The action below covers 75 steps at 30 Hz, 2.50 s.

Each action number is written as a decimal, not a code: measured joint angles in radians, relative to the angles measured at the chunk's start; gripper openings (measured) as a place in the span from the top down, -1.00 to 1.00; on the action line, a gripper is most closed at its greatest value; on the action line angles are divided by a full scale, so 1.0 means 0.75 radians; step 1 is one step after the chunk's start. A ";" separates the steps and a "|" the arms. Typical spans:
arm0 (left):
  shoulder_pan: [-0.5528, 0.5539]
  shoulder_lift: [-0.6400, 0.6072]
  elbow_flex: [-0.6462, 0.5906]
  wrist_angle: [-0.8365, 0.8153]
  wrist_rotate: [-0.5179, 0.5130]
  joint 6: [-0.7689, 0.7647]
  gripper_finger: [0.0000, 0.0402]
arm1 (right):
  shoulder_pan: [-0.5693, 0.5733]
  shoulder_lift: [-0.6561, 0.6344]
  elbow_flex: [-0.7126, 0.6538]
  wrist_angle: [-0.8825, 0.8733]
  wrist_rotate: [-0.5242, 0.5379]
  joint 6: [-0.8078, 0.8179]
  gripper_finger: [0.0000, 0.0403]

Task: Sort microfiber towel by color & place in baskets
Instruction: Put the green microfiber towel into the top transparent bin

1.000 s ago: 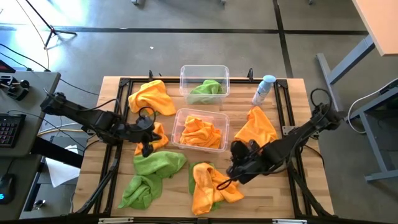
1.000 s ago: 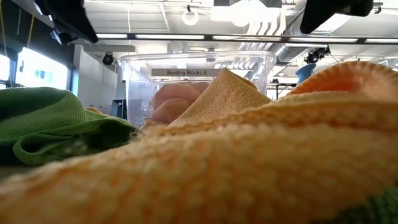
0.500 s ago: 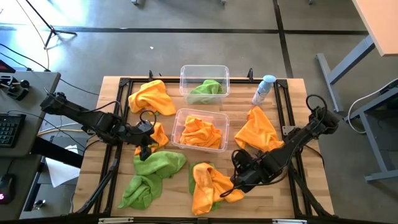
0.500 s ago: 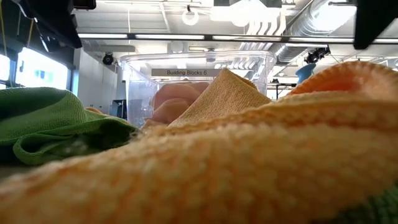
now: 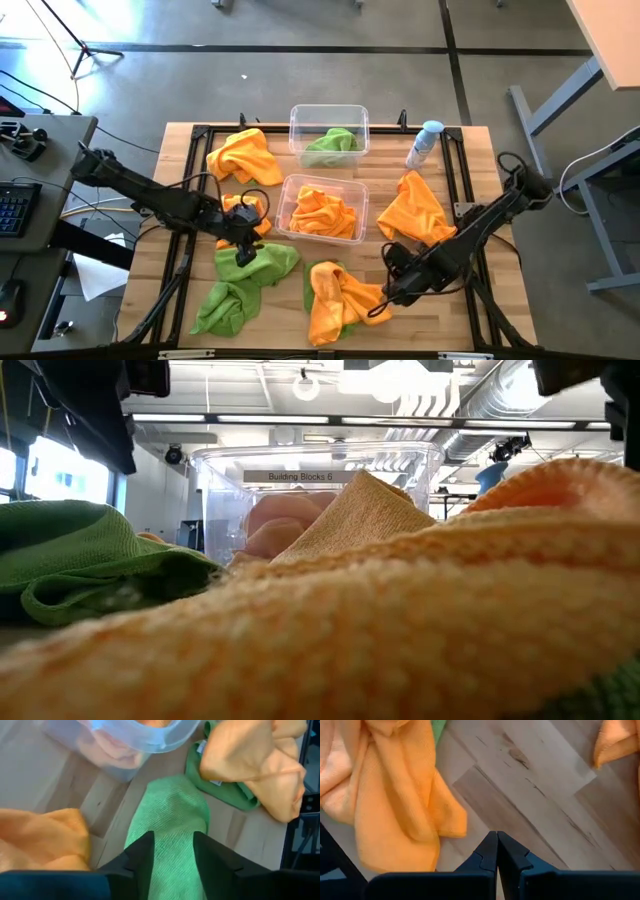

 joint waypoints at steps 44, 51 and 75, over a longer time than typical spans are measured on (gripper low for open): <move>-0.232 0.761 0.249 -0.161 0.218 -0.537 0.96 | 0.039 -0.943 -0.671 0.130 0.262 -0.446 1.00; -0.288 0.455 0.250 -0.226 0.052 -0.738 0.99 | 0.039 -0.943 -0.671 0.127 0.280 -0.502 1.00; -0.159 0.166 0.803 -1.221 -0.567 -0.750 1.00 | 0.039 -0.941 -0.671 0.130 0.482 -0.467 1.00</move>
